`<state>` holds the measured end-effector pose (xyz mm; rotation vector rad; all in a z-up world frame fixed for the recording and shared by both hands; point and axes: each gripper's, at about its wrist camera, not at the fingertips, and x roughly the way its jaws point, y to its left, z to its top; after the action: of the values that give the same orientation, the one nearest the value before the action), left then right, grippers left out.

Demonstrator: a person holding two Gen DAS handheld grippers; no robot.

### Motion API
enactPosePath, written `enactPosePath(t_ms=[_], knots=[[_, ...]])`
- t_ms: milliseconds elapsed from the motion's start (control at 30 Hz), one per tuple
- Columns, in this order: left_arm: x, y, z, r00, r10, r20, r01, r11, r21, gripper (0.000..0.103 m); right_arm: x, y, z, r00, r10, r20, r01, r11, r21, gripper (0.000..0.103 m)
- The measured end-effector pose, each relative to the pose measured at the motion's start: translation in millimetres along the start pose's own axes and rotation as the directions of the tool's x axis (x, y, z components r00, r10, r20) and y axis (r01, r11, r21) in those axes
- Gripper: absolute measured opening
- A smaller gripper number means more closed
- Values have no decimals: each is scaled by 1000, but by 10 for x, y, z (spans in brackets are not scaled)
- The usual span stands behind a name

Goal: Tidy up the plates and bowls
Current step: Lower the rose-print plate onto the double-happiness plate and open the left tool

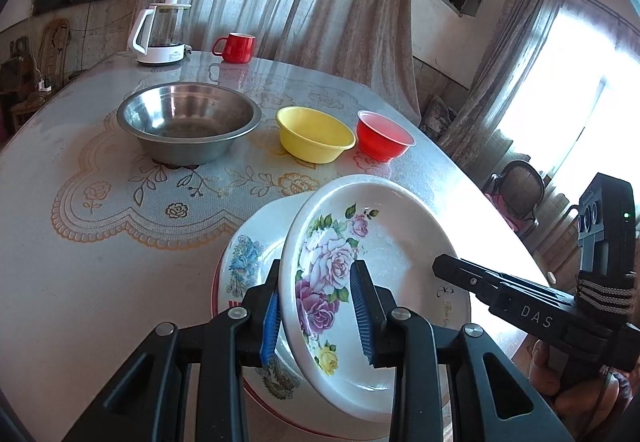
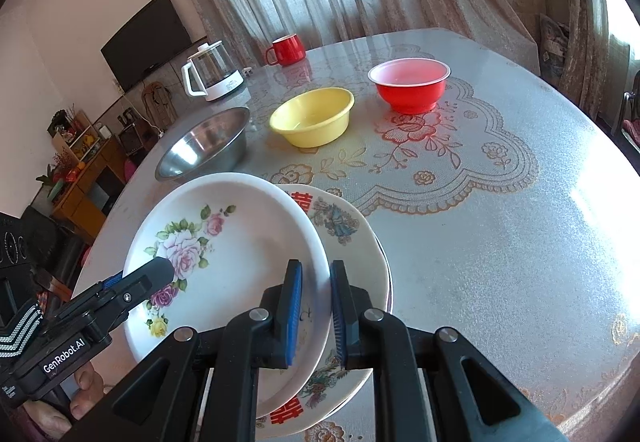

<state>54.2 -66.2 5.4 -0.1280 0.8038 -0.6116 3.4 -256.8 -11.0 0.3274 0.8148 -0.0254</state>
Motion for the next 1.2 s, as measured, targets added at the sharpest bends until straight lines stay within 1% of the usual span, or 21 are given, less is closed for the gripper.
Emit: enactPosePath(t_ms=[100, 300, 433, 600, 700, 767, 833, 900, 1067, 1133, 1200], knots=[[40, 28, -23, 1000, 14, -15, -14, 1000, -4, 32, 67, 18, -23, 999, -32, -12, 32, 999, -25, 14], [77, 43, -43, 999, 33, -23, -33, 999, 8, 32, 187, 9, -77, 998, -36, -45, 35, 999, -18, 14], [88, 48, -34, 999, 32, -19, -32, 999, 2, 32, 174, 1, -65, 999, -42, -32, 42, 999, -18, 14], [130, 68, -27, 998, 58, -35, -58, 998, 4, 32, 189, 3, -50, 998, -42, -37, 42, 999, -6, 16], [152, 76, -38, 997, 65, -39, -65, 998, 10, 32, 186, 53, -56, 997, -73, -21, 72, 997, -39, 16], [152, 84, -38, 997, 67, -35, -67, 998, 9, 32, 185, 58, -64, 997, -75, -15, 74, 996, -43, 17], [147, 91, -34, 997, 72, -29, -72, 997, 9, 32, 191, 53, -64, 998, -65, -12, 65, 997, -44, 20], [140, 93, -24, 996, 82, -22, -82, 997, 8, 32, 202, 64, -61, 998, -61, -13, 60, 997, -51, 21], [86, 61, 4, 997, 77, 15, -77, 997, 31, 32, 191, 86, -57, 996, -86, 0, 86, 994, -60, 23], [94, 66, 21, 997, 70, 9, -71, 997, 25, 32, 171, 82, -53, 995, -98, 12, 99, 993, -68, 24], [92, 86, 17, 997, 78, 5, -78, 997, 17, 32, 160, 65, -49, 996, -93, 10, 93, 994, -64, 24]])
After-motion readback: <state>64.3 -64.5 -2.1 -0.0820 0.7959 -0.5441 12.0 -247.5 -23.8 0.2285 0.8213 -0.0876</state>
